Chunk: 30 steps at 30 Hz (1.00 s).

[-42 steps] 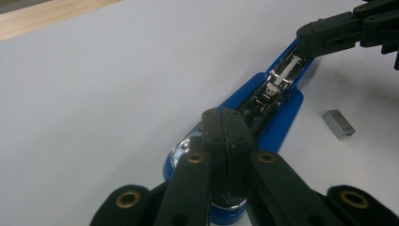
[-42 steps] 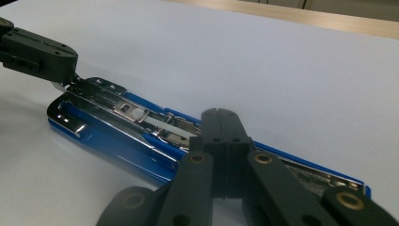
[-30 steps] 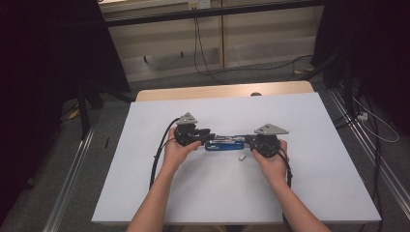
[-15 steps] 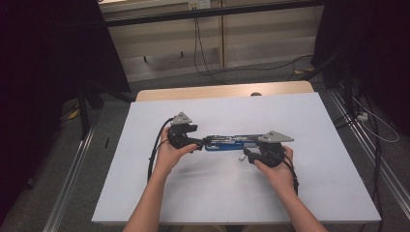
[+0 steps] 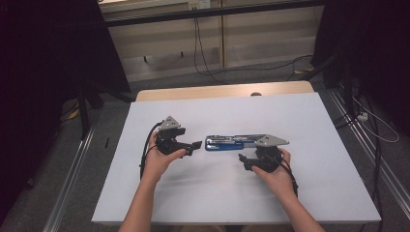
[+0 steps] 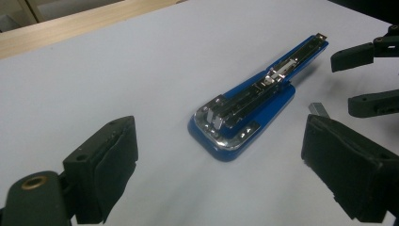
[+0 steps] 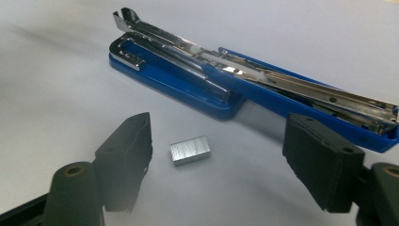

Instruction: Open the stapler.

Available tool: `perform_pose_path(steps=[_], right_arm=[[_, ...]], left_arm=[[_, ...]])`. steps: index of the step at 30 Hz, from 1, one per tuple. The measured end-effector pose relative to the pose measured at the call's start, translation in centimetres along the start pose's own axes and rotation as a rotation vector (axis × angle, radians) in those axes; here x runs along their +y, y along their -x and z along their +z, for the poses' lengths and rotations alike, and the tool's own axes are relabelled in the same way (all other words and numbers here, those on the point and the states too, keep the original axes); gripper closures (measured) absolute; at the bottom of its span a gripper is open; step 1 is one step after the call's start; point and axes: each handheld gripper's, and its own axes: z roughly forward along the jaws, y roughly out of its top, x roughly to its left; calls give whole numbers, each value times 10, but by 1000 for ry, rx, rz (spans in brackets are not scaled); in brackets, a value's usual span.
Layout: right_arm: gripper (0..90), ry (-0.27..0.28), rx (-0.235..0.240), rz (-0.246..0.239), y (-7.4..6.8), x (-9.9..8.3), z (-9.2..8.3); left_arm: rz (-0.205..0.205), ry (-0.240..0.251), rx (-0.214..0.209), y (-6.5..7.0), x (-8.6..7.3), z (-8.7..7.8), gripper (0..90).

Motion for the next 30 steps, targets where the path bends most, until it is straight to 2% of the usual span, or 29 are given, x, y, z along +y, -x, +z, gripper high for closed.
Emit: perform_pose_path(steps=[8,18,25,28,30], right_arm=[[324,-15,9,2,2,-1,3],[440,-79,65,-16,-12,-8,8],[511,-99,64,-19,-14,-9,11],[512,-100,62,-29,-16,-9,12],[512,-98,64,-22,-16,-8,12]], left_arm=[[2,-1,19,-1,-3,-7,112],[-4,-6,44,-4,-5,-10,112],[-11,-14,50,-6,-6,-8,112],[-20,-9,51,-6,-6,-9,113],[-12,-10,55,-7,-6,-9,113]])
